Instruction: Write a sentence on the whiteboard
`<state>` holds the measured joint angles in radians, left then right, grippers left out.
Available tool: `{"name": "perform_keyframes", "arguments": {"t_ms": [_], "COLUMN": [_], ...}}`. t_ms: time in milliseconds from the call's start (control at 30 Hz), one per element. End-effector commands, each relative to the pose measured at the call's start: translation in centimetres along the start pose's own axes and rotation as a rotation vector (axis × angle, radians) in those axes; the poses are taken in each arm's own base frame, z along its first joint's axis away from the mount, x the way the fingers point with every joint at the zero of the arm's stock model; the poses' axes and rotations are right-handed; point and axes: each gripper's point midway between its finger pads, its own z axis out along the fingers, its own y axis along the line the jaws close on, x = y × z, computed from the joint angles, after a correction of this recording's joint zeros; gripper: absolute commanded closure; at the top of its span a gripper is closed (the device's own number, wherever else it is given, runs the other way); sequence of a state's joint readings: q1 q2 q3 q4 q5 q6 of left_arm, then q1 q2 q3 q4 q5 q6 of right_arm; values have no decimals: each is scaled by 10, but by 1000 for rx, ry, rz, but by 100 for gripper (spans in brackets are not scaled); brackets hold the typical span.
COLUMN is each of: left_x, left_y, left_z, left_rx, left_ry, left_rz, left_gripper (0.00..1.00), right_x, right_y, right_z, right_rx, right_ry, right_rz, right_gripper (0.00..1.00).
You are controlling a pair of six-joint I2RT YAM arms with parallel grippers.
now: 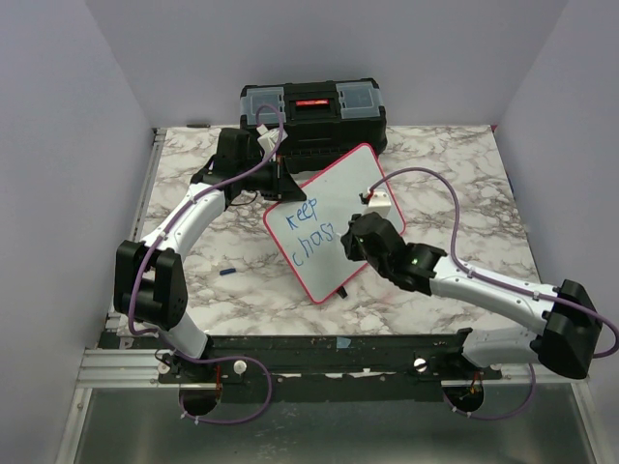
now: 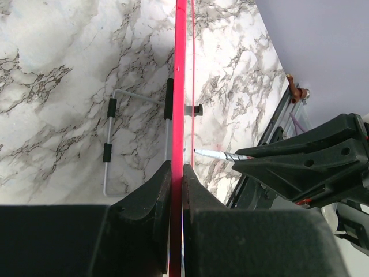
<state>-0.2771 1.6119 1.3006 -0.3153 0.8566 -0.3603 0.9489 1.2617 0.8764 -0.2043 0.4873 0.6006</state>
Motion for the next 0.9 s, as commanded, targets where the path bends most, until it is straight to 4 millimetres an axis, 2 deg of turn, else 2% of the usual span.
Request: {"name": "perform_keyframes", "arguments": {"t_ms": [0, 200, 400, 633, 867], "left_x": [-12, -12, -12, -12, -14], "left_y": [-22, -21, -21, -21, -22], "left_z": [-7, -7, -6, -7, -6], "left_rx": [49, 47, 45, 42, 48], "left_ry": [-41, -40, -39, -40, -39], "left_rz": [74, 72, 73, 77, 77], "left_gripper": [100, 100, 100, 100, 100], "right_x": [-24, -45, -57, -49, -30], "right_y": [4, 23, 33, 37, 24], "right_z": [-9, -12, -1, 17, 22], "right_rx": [2, -69, -64, -42, -4], "right_ry": [-48, -97, -122, -104, -69], "right_rz": [1, 19, 6, -29, -34], "right_gripper": [100, 99, 99, 99, 99]}}
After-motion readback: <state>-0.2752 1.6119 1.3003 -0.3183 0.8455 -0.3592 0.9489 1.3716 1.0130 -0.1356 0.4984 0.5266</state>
